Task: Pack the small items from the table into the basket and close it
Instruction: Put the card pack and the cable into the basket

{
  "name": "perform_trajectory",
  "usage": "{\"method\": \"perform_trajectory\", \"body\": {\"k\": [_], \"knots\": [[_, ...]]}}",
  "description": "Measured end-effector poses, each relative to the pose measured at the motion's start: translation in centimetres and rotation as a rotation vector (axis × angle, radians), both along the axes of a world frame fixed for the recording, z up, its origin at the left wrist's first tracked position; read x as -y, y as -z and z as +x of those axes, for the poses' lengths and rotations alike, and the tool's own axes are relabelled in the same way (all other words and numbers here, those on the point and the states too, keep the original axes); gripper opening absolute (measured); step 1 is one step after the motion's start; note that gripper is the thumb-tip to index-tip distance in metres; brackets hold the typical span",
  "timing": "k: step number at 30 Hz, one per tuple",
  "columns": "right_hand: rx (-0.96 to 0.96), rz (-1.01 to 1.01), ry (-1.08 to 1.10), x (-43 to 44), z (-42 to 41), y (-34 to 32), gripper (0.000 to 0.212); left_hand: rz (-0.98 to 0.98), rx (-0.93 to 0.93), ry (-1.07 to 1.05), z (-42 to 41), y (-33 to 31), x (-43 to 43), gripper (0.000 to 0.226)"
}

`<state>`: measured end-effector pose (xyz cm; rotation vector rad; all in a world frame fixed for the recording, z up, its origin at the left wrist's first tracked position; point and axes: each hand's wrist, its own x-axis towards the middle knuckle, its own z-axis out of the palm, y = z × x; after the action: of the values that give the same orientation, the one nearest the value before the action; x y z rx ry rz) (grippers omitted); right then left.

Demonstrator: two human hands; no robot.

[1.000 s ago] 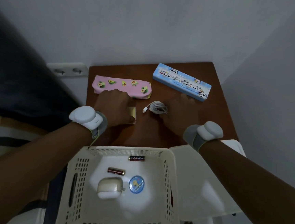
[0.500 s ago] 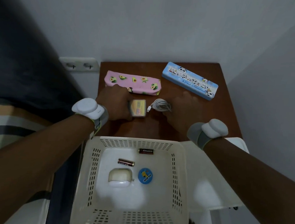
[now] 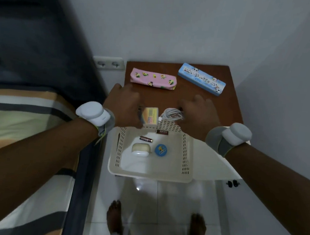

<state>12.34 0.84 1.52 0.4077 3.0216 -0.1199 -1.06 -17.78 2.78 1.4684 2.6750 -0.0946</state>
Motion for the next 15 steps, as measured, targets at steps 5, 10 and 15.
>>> {"method": "perform_trajectory", "body": {"k": [5, 10, 15], "knots": [[0.0, 0.069, -0.048, 2.3, 2.1, 2.9, 0.03, -0.064, 0.014, 0.06, 2.8, 3.1, 2.0, 0.046], [-0.025, 0.159, -0.084, 4.0, 2.3, 6.6, 0.023, -0.094, -0.042, 0.071, 3.6, 6.3, 2.0, 0.042], [0.043, 0.171, -0.083, 4.6, 2.2, 8.5, 0.019, -0.117, -0.073, 0.081, 3.8, 7.8, 1.6, 0.029]]}}
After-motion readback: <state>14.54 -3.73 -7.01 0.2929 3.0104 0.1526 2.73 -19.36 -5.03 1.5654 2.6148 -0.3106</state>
